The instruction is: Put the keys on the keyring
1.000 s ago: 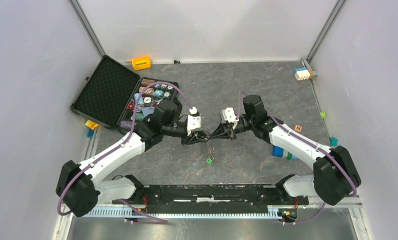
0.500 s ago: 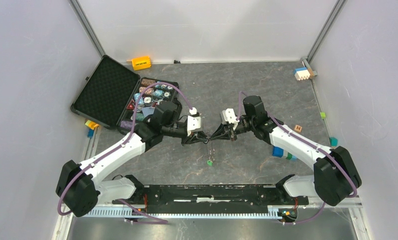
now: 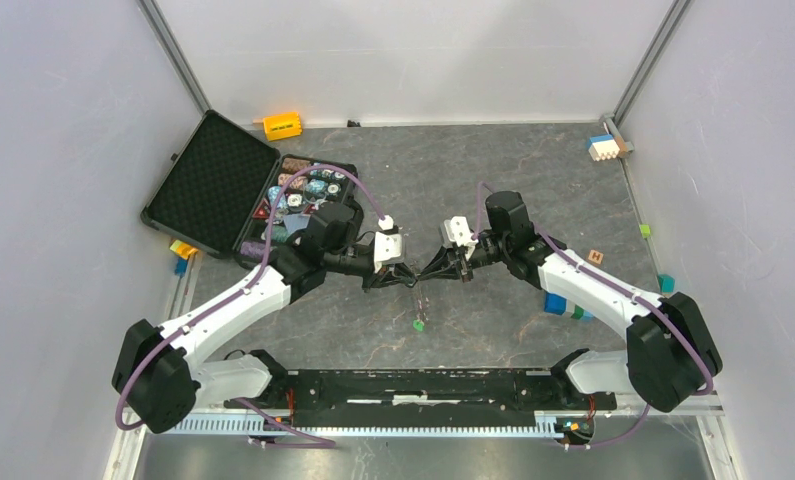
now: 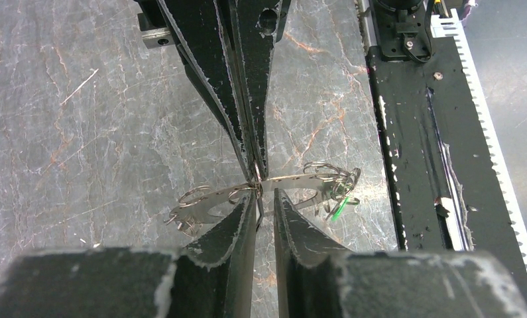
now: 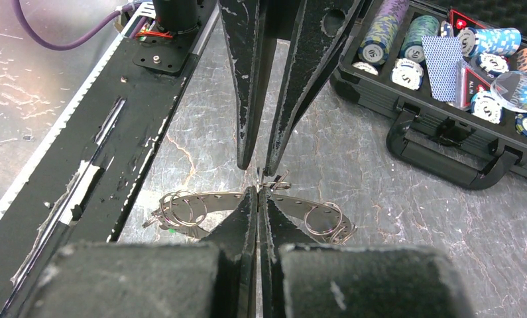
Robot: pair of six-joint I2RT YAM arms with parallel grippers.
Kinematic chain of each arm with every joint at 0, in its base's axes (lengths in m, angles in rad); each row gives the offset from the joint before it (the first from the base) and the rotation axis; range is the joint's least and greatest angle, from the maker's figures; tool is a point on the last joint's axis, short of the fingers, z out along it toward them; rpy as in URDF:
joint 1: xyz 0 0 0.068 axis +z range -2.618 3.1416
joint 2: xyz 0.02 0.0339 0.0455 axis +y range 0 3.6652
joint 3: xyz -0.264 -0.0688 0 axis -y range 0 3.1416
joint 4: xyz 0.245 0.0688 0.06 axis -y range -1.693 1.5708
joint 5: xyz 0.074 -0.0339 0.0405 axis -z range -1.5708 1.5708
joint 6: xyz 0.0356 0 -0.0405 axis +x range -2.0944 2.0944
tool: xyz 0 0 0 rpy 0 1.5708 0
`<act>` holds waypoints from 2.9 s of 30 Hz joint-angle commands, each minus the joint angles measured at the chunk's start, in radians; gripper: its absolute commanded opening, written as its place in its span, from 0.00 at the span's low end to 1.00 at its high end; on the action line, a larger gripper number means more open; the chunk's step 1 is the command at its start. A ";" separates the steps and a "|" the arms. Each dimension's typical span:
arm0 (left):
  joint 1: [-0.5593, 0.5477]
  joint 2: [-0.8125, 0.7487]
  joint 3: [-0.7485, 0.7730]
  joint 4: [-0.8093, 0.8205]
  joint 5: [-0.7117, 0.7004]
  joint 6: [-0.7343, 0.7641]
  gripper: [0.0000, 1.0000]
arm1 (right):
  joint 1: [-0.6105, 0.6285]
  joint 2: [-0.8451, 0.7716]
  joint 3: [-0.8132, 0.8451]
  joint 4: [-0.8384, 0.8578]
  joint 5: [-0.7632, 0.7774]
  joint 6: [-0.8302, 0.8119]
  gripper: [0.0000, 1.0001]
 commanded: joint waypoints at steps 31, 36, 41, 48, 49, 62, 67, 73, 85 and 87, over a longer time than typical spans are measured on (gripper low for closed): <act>0.003 -0.018 0.007 0.027 0.017 -0.013 0.02 | 0.004 -0.037 -0.024 0.097 0.015 0.037 0.00; -0.007 -0.011 0.052 -0.036 -0.038 -0.002 0.02 | 0.004 -0.032 -0.031 0.103 0.036 0.038 0.03; -0.029 0.023 0.112 -0.102 -0.109 0.014 0.02 | 0.007 -0.034 -0.038 0.111 0.050 0.045 0.09; -0.037 0.030 0.152 -0.107 -0.140 -0.006 0.02 | 0.007 -0.049 -0.058 0.121 0.059 0.043 0.10; -0.038 0.030 0.154 -0.106 -0.142 -0.007 0.02 | 0.008 -0.050 -0.059 0.122 0.057 0.044 0.10; -0.071 0.036 0.172 -0.179 -0.199 0.062 0.02 | 0.007 -0.075 -0.013 0.070 0.058 0.033 0.26; -0.083 0.033 0.168 -0.177 -0.221 0.066 0.02 | 0.007 -0.071 -0.005 0.085 0.056 0.071 0.29; -0.096 0.031 0.165 -0.159 -0.227 0.050 0.02 | 0.008 -0.052 -0.030 0.173 0.053 0.155 0.28; -0.098 0.026 0.157 -0.131 -0.253 0.031 0.02 | 0.011 -0.042 -0.061 0.195 0.064 0.170 0.27; -0.097 0.026 0.157 -0.129 -0.254 0.027 0.02 | 0.013 -0.038 -0.063 0.195 0.066 0.170 0.27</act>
